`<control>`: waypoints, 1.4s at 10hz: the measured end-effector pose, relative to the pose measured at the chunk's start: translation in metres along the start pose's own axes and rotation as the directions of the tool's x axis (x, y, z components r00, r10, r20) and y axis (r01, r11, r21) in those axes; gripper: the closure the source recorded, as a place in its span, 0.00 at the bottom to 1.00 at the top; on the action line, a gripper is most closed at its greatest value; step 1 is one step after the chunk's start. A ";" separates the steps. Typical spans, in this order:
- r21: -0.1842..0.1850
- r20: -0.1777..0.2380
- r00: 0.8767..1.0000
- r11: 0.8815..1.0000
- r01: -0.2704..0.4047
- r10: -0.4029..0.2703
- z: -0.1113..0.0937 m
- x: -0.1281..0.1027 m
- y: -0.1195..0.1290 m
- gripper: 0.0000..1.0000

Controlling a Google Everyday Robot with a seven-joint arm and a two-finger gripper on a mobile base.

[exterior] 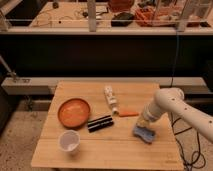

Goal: Place the white sponge in the ceramic cup

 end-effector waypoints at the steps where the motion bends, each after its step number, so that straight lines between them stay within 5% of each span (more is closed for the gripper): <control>1: 0.000 0.000 1.000 1.000 0.005 -0.005 -0.004 -0.001 0.000 0.32; 6: -0.007 -0.002 0.999 0.999 0.040 -0.040 -0.028 -0.018 -0.001 0.79; 8: -0.010 -0.013 0.999 0.999 0.039 -0.039 -0.030 -0.024 0.002 0.86; 11: -0.024 -0.036 0.999 1.000 0.015 -0.016 -0.015 -0.004 0.000 0.60; 14: -0.033 -0.031 0.999 0.999 0.022 -0.023 -0.017 -0.011 0.002 0.31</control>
